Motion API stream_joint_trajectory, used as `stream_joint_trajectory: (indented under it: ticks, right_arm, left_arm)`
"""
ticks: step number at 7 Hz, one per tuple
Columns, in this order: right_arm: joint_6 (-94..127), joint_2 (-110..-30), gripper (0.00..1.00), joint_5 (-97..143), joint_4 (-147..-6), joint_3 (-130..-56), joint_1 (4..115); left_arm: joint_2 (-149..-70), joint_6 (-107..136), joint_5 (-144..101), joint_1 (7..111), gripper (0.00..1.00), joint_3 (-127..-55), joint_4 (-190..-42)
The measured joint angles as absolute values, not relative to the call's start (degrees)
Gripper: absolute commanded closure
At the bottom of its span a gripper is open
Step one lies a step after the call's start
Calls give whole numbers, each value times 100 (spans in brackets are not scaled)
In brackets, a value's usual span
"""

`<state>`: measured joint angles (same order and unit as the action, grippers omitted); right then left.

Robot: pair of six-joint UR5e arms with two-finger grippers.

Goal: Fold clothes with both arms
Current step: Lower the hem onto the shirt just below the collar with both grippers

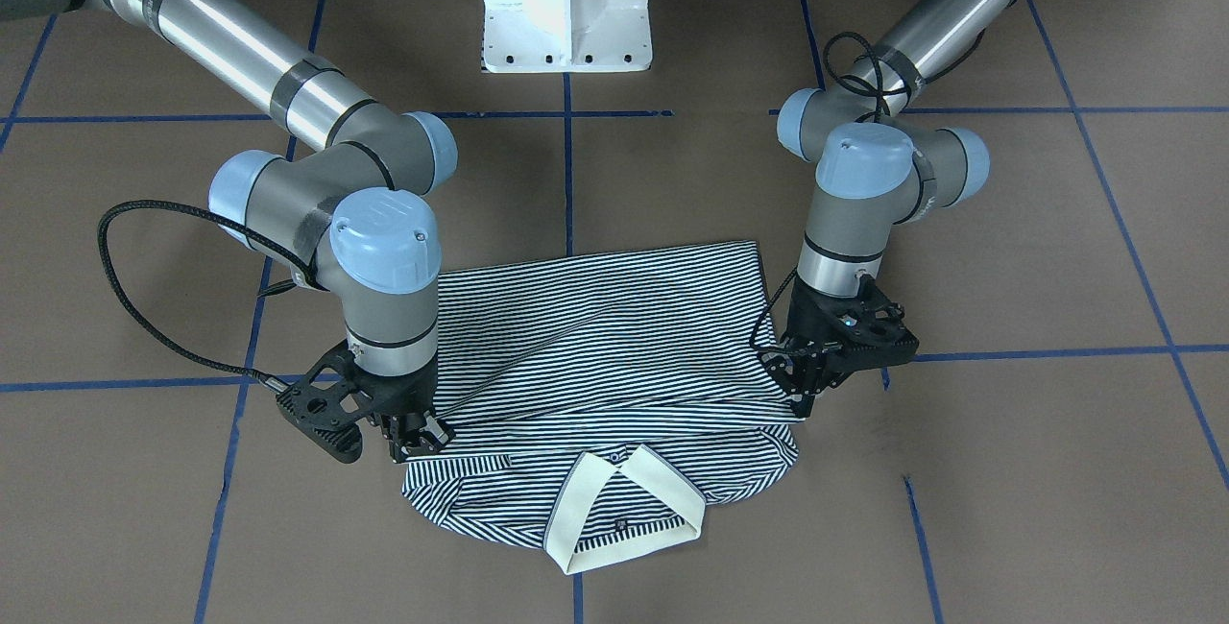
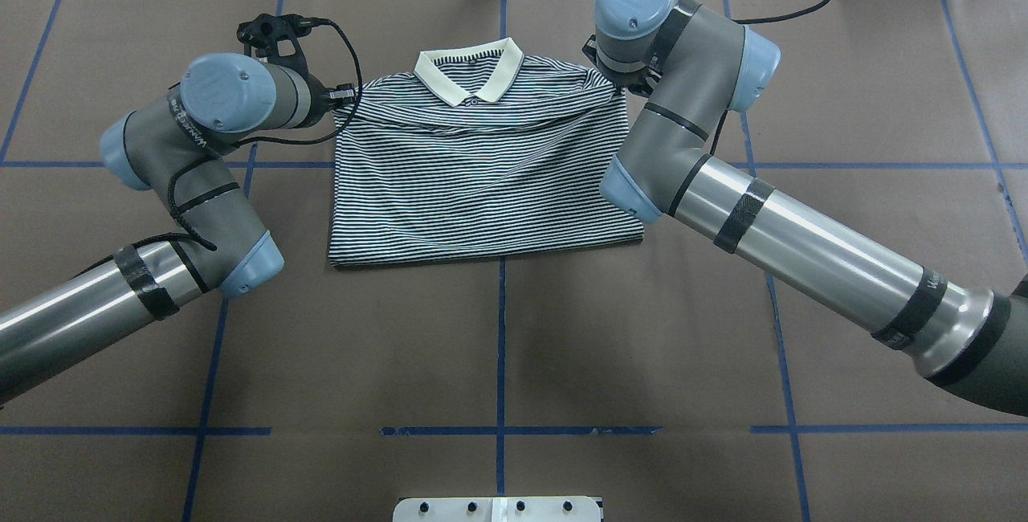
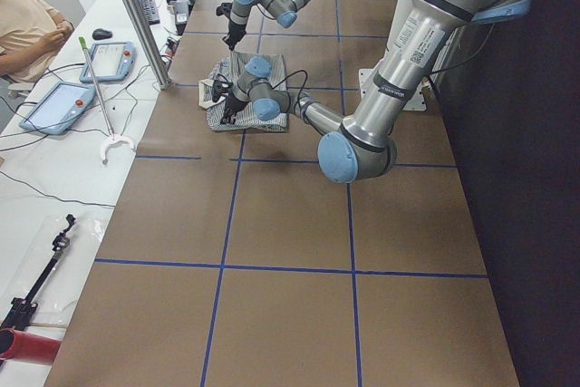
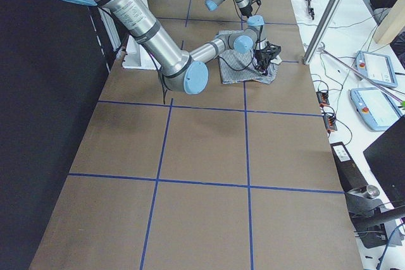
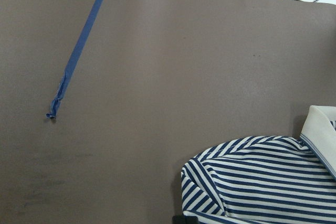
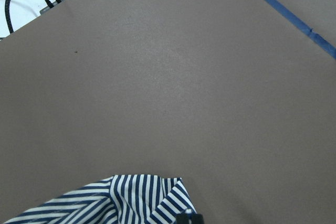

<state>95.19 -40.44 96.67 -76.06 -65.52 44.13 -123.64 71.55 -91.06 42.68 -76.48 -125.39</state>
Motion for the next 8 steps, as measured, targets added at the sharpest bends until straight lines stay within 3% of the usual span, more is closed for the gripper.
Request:
stream_joint_trajectory:
  ticks: [2,4,5,7,8]
  right_arm:
    - [9516,-4033,100,9664,-7521,-6450,4456]
    - [9517,-4024,82,9667,-7352,-6347,4463]
    - [9518,-4013,81,9668,-7245,-6282,4456]
    - [9519,-3932,84,9666,-7137,-6115,4450]
    - [9519,-3897,97,9660,-7125,-6060,4448]
  left_arm:
    - [-12402,7154,-9106,4319,100,-7562,-12615]
    - [-12465,7160,-9107,4339,100,-7463,-12628]
    - [-12492,7164,-9111,4341,100,-7439,-12629]
    - [-12513,7165,-9114,4326,100,-7423,-12636]
    - [-12502,7164,-9114,4314,100,-7420,-12638]
